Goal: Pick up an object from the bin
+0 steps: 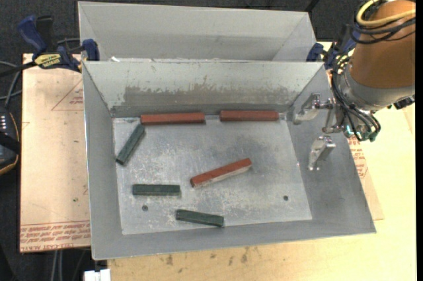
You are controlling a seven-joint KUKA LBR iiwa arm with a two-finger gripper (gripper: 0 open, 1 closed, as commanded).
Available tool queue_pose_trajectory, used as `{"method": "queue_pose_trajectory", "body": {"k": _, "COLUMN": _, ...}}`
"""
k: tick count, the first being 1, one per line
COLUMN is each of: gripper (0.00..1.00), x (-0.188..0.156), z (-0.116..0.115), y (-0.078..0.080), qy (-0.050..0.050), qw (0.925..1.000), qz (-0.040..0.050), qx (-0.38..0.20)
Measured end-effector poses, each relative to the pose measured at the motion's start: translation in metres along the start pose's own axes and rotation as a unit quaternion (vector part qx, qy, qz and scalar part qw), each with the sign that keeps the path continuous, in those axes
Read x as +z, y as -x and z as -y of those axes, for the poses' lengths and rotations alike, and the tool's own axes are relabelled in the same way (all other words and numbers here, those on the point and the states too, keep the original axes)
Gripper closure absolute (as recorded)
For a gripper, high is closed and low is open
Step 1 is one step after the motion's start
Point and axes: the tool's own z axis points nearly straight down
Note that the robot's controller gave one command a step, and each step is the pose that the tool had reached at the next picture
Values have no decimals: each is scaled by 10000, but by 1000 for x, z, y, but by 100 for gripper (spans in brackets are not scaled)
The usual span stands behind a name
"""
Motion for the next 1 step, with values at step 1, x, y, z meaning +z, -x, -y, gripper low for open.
{"method": "queue_pose_trajectory", "body": {"k": 1, "gripper": 0, "x": -1, "z": 0, "y": 1, "qy": -4, "qw": 10000, "qz": 16, "qx": -10}}
